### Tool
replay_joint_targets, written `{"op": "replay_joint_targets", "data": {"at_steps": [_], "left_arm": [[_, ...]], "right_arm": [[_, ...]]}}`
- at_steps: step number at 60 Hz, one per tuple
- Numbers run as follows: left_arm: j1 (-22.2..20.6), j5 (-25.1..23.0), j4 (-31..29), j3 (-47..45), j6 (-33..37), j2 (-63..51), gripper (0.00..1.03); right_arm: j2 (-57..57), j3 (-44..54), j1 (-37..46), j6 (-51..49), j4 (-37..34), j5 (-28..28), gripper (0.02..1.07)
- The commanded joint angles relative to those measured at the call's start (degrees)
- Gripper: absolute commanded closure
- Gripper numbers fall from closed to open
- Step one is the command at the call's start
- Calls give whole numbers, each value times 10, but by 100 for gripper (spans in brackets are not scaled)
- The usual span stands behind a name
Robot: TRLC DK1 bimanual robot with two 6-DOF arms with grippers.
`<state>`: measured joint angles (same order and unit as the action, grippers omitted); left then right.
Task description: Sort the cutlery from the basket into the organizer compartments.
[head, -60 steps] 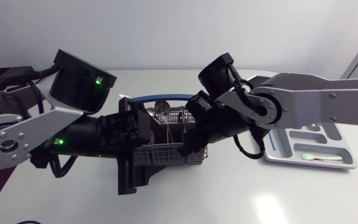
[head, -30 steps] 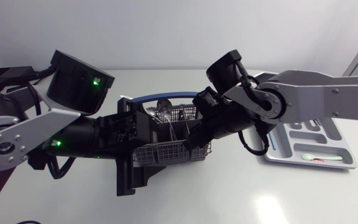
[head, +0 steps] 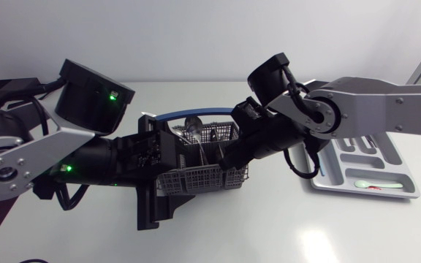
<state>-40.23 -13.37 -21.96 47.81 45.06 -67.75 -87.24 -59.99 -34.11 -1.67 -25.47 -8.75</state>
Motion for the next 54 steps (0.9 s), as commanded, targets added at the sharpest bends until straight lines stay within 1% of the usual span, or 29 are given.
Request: {"op": "replay_joint_targets", "data": {"at_steps": [1, 14, 18, 28, 37, 42, 44, 46, 50, 54], "left_arm": [[2, 0, 2, -14, 3, 10, 5], [2, 0, 2, -13, 3, 15, 5], [2, 0, 2, -14, 3, 15, 5], [2, 1, 2, -12, 3, 16, 5], [1, 1, 3, -15, 3, 16, 5], [2, 1, 3, -15, 3, 16, 5], [2, 1, 3, -15, 3, 16, 5], [2, 1, 3, -15, 3, 16, 5], [1, 1, 3, -16, 3, 15, 5], [1, 1, 3, -16, 3, 13, 5]], "right_arm": [[-6, -14, 4, 15, -4, 2, 69], [-20, -17, 6, 16, -5, 4, 70], [-24, -17, 5, 17, -5, 4, 74], [-37, -19, 3, 18, -4, 8, 74], [-49, -19, -2, 18, 1, 15, 80], [-54, -20, -3, 18, 1, 19, 80], [-57, -21, -5, 18, 1, 19, 84], [-57, -21, -6, 18, 2, 19, 85], [-61, -22, -7, 18, 2, 20, 93], [-61, -22, -8, 18, 3, 20, 95]]}}
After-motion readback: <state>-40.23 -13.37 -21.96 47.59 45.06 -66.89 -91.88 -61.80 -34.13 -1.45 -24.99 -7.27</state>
